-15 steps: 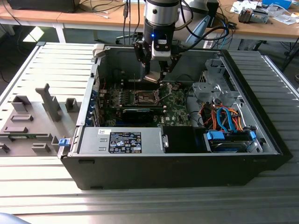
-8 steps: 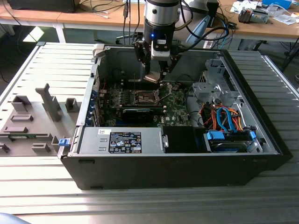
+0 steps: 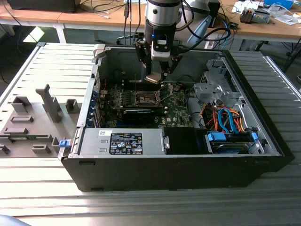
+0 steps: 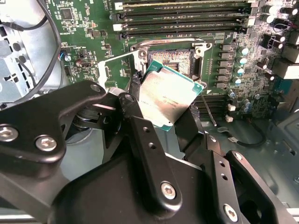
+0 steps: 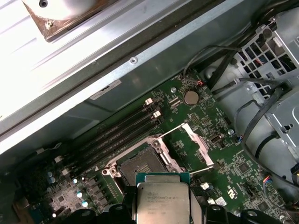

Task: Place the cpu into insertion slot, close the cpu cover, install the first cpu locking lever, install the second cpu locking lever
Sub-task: 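Place the cpu into insertion slot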

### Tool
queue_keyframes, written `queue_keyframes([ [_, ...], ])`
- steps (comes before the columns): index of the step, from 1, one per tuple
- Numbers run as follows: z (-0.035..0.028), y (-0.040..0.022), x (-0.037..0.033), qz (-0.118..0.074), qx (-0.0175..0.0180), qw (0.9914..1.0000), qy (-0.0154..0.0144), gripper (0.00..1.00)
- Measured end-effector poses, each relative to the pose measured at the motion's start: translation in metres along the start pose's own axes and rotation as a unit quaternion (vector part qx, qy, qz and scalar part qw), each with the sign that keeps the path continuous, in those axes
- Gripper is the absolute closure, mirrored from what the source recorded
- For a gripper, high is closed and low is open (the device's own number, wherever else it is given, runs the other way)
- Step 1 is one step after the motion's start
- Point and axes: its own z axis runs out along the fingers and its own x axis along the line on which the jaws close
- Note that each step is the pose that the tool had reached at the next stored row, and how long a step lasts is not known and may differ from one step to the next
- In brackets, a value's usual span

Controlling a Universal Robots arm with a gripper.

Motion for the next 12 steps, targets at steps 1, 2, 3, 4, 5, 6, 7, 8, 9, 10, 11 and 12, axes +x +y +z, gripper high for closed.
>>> queue_keyframes([
  [1,0.0000,0.0000,0.0000,0.001,-0.0001,1.00000,0.0000,0.46],
  [2,0.0001,0.0000,0.0000,0.002,-0.0001,1.00000,-0.0001,0.46],
  [3,0.0001,0.0000,0.0000,0.003,-0.0001,1.00000,-0.0001,0.46],
  [4,0.0001,0.0000,0.0000,0.005,-0.0001,0.99999,-0.0002,0.46],
  [5,0.0001,0.0000,0.0000,0.006,-0.0001,0.99998,-0.0002,0.46],
  [6,0.0001,0.0000,0.0000,0.007,-0.0001,0.99997,-0.0003,0.46],
  [7,0.0001,0.0000,0.0000,0.008,-0.0001,0.99997,-0.0003,0.46],
  [8,0.0001,0.0000,0.0000,0.009,-0.0001,0.99996,-0.0004,0.46],
  [9,0.0002,0.0000,0.0000,0.010,-0.0002,0.99995,-0.0004,0.46],
  [10,0.0002,0.0000,0.0000,0.012,-0.0002,0.99992,-0.0005,0.46],
  [11,0.0002,0.0000,0.0000,0.014,-0.0002,0.99990,-0.0005,0.46],
  [12,0.0002,0.0000,0.0000,0.015,-0.0002,0.99988,-0.0006,0.46],
])
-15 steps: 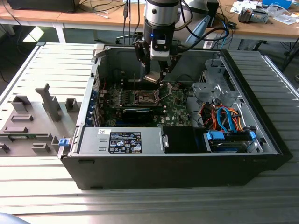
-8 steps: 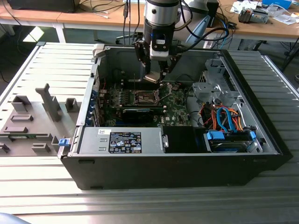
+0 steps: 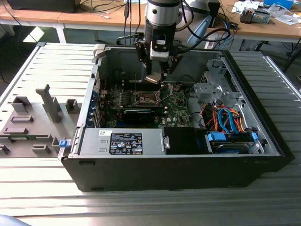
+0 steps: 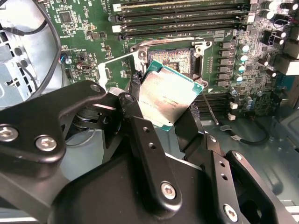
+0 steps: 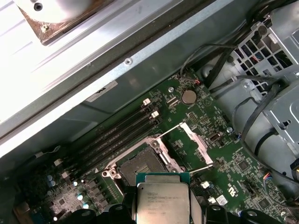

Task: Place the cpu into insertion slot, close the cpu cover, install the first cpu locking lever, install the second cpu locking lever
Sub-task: 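Place the cpu into insertion slot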

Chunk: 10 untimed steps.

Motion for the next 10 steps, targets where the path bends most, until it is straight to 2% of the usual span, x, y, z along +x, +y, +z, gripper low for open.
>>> queue_keyframes([
  [10,0.0002,0.0000,0.0000,0.011,-0.0002,0.99994,-0.0004,0.46],
])
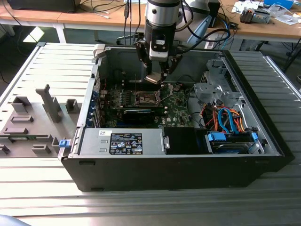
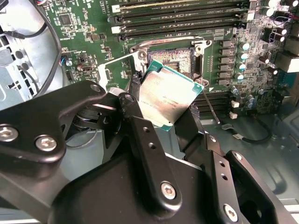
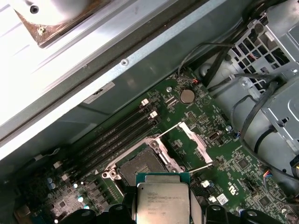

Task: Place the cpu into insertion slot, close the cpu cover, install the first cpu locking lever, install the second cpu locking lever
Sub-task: 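Place the cpu into insertion slot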

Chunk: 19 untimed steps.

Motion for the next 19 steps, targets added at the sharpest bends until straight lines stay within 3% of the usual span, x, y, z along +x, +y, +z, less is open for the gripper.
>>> queue_keyframes([
  [19,0.0002,0.0000,0.0000,0.019,-0.0002,0.99982,-0.0008,0.46],
])
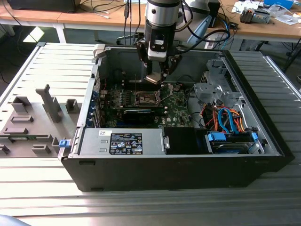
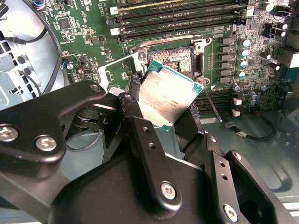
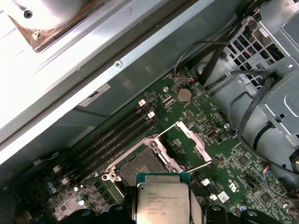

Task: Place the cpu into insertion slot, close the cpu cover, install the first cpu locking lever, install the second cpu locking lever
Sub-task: 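Place the cpu into insertion slot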

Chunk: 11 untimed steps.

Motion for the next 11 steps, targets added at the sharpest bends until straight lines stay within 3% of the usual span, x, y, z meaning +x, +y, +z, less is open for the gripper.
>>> queue_keyframes([
  [11,0.0001,0.0000,0.0000,0.012,-0.0001,0.99993,-0.0005,0.46],
])
